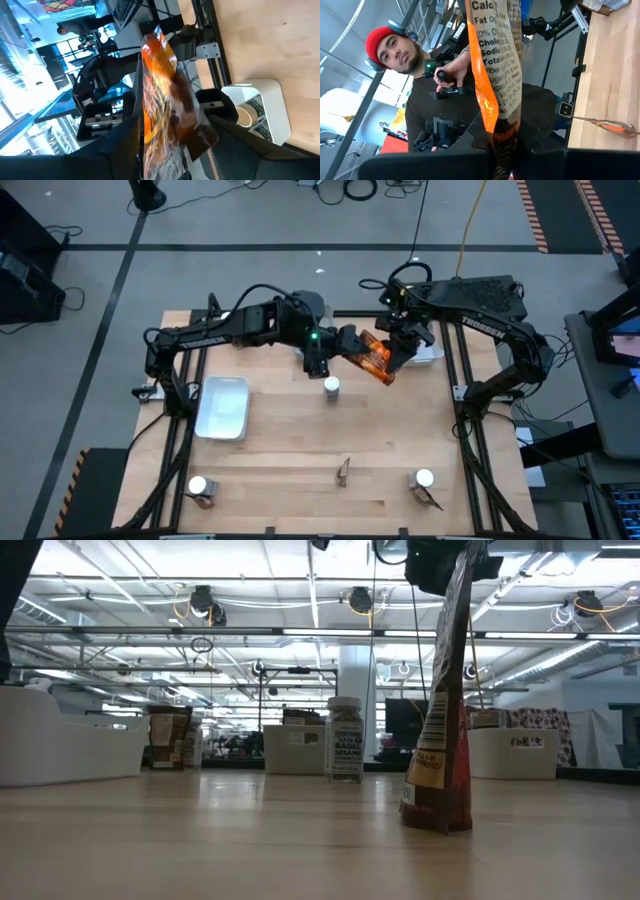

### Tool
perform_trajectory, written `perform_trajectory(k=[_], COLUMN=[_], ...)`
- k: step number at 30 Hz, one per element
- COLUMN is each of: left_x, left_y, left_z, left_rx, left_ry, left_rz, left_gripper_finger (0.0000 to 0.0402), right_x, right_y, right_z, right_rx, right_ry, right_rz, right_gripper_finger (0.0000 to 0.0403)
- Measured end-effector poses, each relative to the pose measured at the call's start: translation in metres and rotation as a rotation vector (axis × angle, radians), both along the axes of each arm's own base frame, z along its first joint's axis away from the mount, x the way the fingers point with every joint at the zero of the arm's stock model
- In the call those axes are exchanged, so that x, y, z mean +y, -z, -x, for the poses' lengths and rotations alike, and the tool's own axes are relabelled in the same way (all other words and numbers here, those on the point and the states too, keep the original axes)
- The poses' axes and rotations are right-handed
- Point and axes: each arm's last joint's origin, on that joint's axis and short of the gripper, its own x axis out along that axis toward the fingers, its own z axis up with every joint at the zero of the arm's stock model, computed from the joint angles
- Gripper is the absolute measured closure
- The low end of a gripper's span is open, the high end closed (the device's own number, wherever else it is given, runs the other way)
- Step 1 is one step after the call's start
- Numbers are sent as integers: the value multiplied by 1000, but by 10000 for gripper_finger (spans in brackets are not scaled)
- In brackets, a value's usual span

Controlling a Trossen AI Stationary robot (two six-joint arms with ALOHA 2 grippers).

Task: Sort spices by type
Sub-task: Adjust the orange spice pack

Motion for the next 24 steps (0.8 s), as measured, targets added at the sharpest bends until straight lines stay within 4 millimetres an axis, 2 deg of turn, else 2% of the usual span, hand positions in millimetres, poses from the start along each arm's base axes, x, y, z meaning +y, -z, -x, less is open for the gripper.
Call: perform_trajectory(k=[4,11,16,24], left_x=[1,1,1,3], left_y=[1,1,1,2], left_z=[0,0,-1,-1], left_rx=[3,2,2,9], left_ry=[-2,-6,-26,-39], left_rz=[0,-1,-10,-12], left_gripper_finger=[212,313,388,396], right_x=[0,-2,-3,-4], right_y=[-1,-2,-2,0], right_z=[-3,-5,-6,-8], right_rx=[-7,-16,-17,43], right_ry=[-5,-4,6,46], right_rz=[5,12,36,86], right_gripper_finger=[384,383,358,291])
